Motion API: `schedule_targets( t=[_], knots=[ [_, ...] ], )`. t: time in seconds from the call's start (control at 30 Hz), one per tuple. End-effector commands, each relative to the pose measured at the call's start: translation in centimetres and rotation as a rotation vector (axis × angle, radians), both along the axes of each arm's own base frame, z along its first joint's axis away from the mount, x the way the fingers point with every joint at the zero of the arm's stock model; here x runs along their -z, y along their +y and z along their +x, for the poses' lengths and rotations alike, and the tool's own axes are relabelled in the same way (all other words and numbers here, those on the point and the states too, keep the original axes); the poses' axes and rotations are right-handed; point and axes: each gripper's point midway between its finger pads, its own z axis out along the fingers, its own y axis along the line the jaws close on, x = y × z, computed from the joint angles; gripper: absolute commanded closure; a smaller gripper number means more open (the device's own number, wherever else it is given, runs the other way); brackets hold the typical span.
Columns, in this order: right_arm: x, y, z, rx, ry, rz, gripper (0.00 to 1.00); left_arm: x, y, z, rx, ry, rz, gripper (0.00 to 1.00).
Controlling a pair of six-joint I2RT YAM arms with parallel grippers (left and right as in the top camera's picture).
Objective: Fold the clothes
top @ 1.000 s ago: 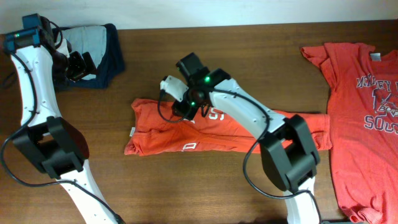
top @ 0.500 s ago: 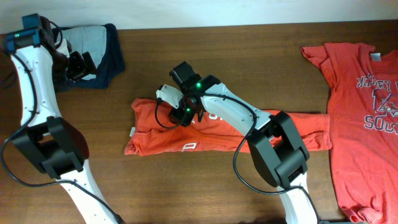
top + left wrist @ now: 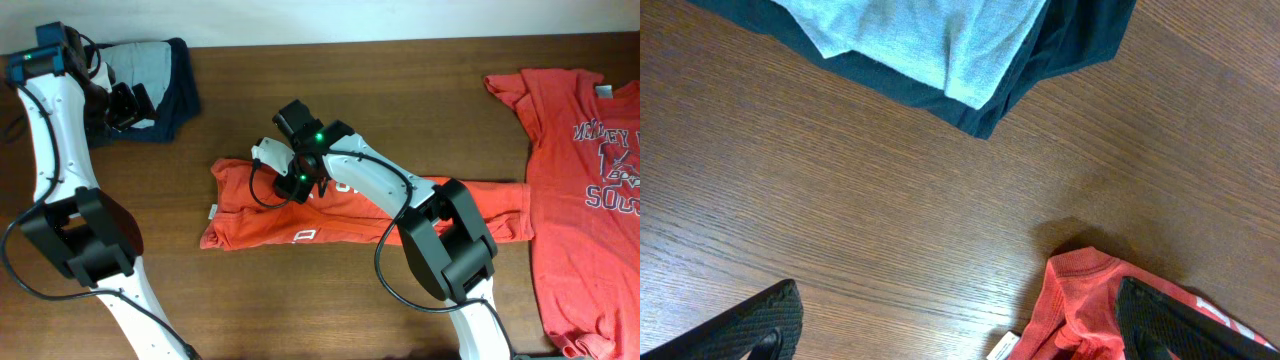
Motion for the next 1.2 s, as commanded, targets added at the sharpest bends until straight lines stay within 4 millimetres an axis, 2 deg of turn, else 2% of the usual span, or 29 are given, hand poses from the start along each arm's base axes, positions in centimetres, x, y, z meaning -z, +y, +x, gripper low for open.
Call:
schedule_targets(
  t=[0.0,0.2,0.43,0.57,0.77,0.9,1.17],
  knots=[
    [0.0,0.6,-0.3,-0.009,0.017,0.019,0.67,-1.4,0.2,0.1,0.0,-0.033,0.014,0.01],
    [0.1,0.4,-0.7,-0.009,0.032,0.008,0.73,-1.4,0.1,0.1,0.0,-0.033,0.014,0.01],
    [0.1,0.3,-0.7,-0.009,0.035,0.006,0.73,-1.4,0.1,0.1,0.0,-0.033,0.014,0.01],
    [0.1,0.4,-0.7,-0.01,0.036,0.008,0.96,-1.4,0.1,0.1,0.0,-0.033,0.014,0.01],
    [0.1,-0.2,-0.2,0.013,0.04,0.008,0.96,-1.4,0.2,0.1,0.0,-0.033,0.014,0.01],
    [-0.2,-1.1,0.6,0.11,0.072,0.011,0.96,-1.4,0.1,0.1,0.0,-0.033,0.014,0.01],
    [-2.2,-2.9,0.6,0.183,0.104,0.006,0.96,-1.4,0.1,0.1,0.0,-0.033,0.014,0.01]
  ],
)
